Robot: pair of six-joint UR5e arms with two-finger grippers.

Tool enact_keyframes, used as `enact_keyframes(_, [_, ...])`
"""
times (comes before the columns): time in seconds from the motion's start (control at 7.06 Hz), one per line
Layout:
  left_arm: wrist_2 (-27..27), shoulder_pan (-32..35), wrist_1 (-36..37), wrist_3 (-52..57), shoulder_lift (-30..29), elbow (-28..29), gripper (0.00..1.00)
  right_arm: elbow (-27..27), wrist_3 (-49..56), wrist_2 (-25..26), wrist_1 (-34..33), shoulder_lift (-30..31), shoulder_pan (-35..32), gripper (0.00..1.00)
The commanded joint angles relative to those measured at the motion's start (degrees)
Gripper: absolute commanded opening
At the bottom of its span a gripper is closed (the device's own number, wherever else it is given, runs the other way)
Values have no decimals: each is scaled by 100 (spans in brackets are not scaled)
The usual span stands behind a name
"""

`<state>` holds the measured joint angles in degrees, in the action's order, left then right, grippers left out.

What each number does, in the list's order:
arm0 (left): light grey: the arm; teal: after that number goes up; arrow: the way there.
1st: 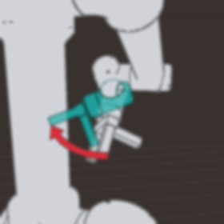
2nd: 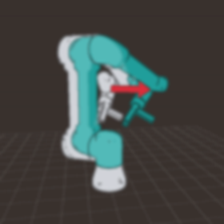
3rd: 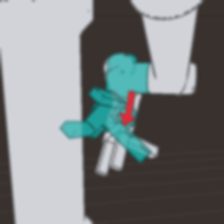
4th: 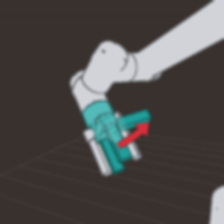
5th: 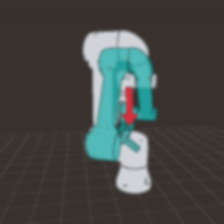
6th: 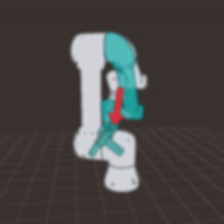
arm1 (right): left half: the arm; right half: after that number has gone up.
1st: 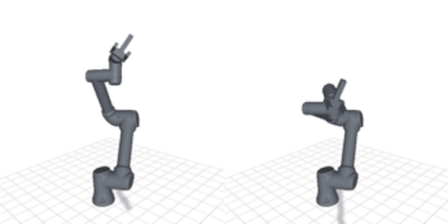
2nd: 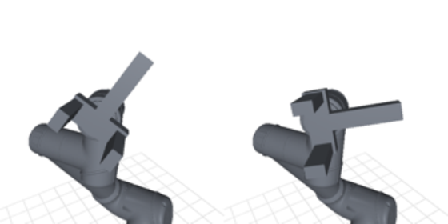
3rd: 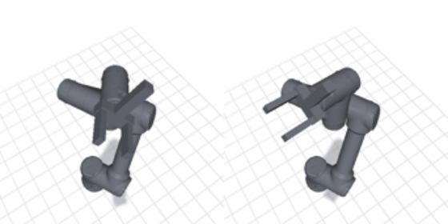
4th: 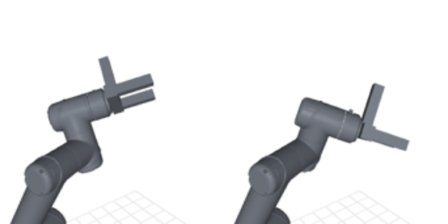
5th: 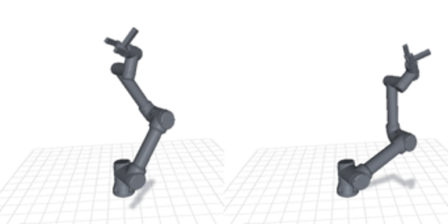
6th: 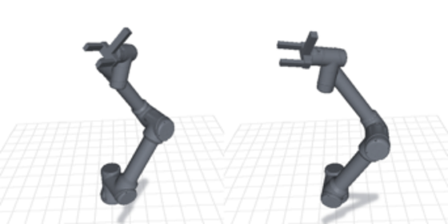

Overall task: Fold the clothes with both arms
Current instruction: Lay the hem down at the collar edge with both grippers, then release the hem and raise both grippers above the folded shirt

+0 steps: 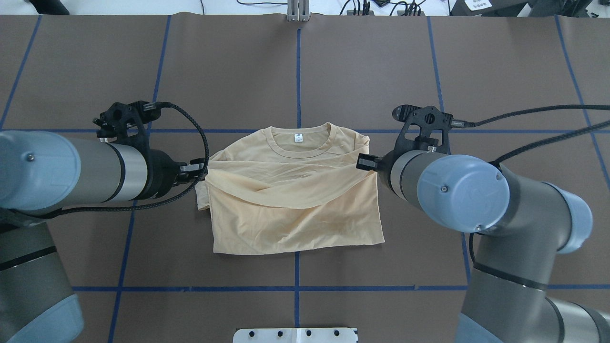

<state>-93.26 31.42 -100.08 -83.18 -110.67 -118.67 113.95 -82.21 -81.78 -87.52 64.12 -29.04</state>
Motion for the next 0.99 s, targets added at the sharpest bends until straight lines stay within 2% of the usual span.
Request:
enact_keyframes(0.0, [202,83,-256,3,-164,762,0,-643,74,-119,103,-354,-251,0])
enact_keyframes(0.14, [368,83,-397,12,-365,1210,0,-1046,74,-119,112,-556,-260,0])
enact_keyframes(0.28, [370,83,-895,3,-463,1745,0,-1398,82,-119,243,-610,-260,0])
enact_keyframes(0.42, [370,92,-1387,12,-455,2212,0,-1802,74,-110,714,-611,-260,0])
enact_keyframes(0.57, [370,92,-1609,168,-455,2356,0,-2024,74,-110,1032,-602,-260,0])
enact_keyframes(0.85, [370,153,-1638,450,-455,2313,0,-2017,91,-119,1061,-602,-287,0])
